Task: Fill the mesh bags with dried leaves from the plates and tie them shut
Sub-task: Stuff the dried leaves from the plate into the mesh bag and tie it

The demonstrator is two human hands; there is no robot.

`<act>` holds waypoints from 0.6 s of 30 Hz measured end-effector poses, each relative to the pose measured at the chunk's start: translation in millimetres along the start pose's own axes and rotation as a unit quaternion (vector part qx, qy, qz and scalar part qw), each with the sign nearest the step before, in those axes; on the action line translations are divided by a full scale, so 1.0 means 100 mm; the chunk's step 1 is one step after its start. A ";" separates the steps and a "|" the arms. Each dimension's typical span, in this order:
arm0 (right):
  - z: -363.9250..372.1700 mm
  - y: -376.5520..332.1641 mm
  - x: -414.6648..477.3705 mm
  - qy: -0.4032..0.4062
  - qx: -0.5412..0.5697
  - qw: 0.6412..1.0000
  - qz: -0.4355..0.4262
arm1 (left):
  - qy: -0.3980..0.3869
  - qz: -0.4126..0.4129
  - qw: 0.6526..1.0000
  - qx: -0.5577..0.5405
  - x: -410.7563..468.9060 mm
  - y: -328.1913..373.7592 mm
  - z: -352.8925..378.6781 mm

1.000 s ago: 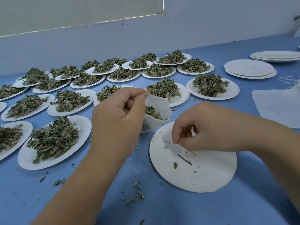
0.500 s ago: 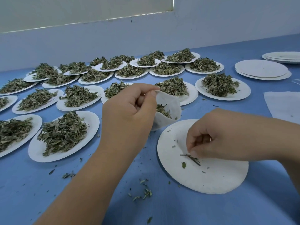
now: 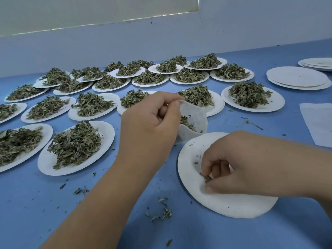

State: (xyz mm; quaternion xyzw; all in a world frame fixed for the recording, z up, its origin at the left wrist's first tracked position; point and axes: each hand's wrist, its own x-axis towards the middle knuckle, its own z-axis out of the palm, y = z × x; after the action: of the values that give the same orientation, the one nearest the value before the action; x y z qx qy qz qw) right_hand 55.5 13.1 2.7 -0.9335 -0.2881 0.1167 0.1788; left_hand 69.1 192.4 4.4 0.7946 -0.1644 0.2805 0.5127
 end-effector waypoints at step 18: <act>0.05 -0.04 0.01 0.027 -0.066 0.997 0.001 | -0.004 0.008 1.000 0.013 0.00 0.01 0.01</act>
State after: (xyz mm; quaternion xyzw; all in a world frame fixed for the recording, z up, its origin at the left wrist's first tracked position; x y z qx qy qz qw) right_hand 52.6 18.2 -0.3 -0.9463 -0.2895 0.0722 0.1246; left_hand 68.9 191.0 4.2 0.8009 -0.1693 0.2831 0.4997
